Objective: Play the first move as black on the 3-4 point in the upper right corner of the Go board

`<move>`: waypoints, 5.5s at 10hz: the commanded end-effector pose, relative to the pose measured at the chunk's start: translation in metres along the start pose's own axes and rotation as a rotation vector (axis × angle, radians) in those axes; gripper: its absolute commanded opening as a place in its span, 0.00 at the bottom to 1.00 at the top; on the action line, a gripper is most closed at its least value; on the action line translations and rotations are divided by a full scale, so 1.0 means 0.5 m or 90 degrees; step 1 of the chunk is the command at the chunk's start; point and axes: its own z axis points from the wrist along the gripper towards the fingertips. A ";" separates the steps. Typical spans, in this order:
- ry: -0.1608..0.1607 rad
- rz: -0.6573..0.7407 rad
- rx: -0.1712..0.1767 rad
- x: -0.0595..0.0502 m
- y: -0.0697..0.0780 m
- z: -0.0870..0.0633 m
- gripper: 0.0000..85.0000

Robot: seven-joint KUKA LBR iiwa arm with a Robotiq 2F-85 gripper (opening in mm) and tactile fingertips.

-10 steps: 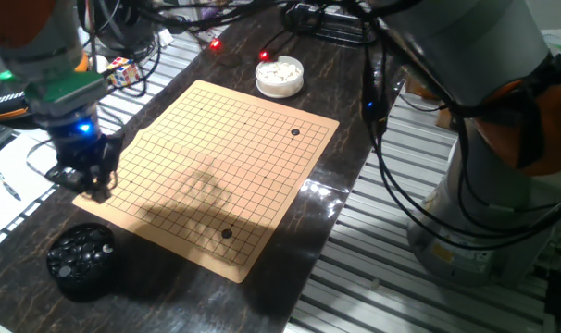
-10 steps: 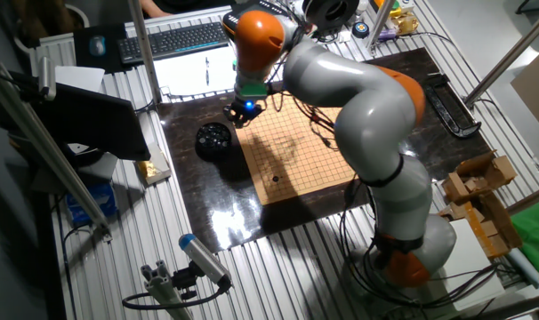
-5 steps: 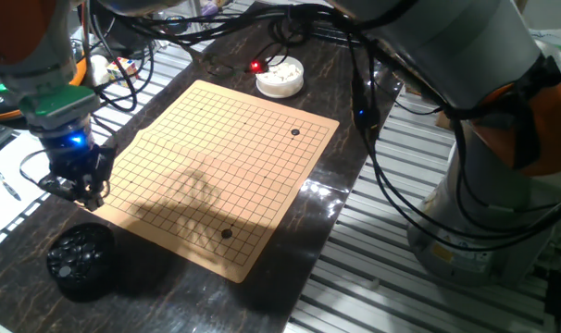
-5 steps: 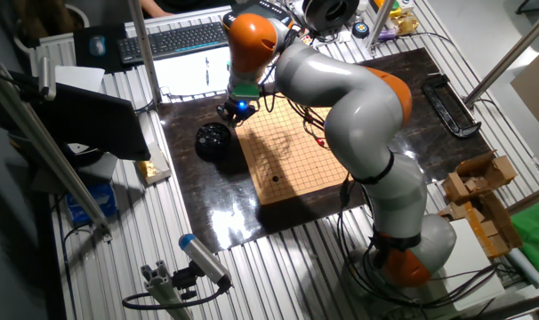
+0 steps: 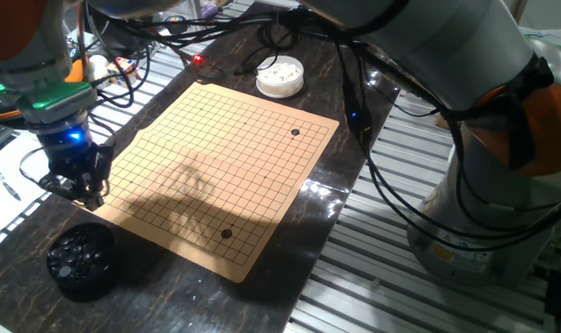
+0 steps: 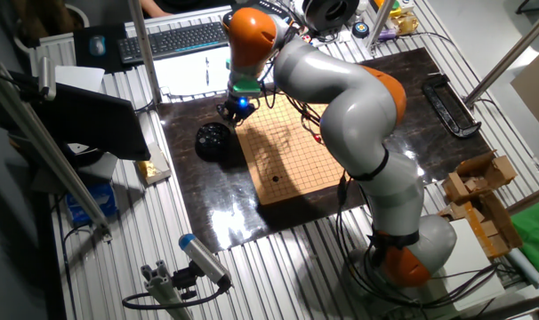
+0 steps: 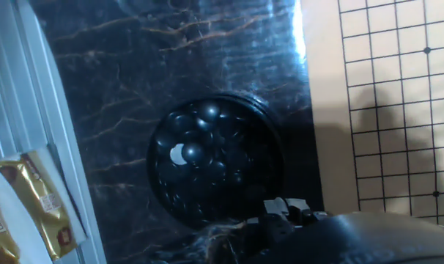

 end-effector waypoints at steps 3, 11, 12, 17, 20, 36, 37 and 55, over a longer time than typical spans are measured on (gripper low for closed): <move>-0.024 0.027 -0.010 -0.007 0.041 0.037 0.01; -0.024 0.149 -0.006 -0.017 0.091 0.118 0.26; -0.027 0.179 -0.005 -0.009 0.101 0.124 0.29; -0.053 0.299 -0.003 -0.005 0.127 0.156 0.32; -0.056 0.319 -0.004 -0.013 0.127 0.160 0.32; -0.089 0.257 0.023 -0.021 0.131 0.178 0.07; -0.080 0.237 0.030 -0.023 0.126 0.158 0.08; -0.076 -0.045 0.140 -0.099 -0.084 -0.029 0.10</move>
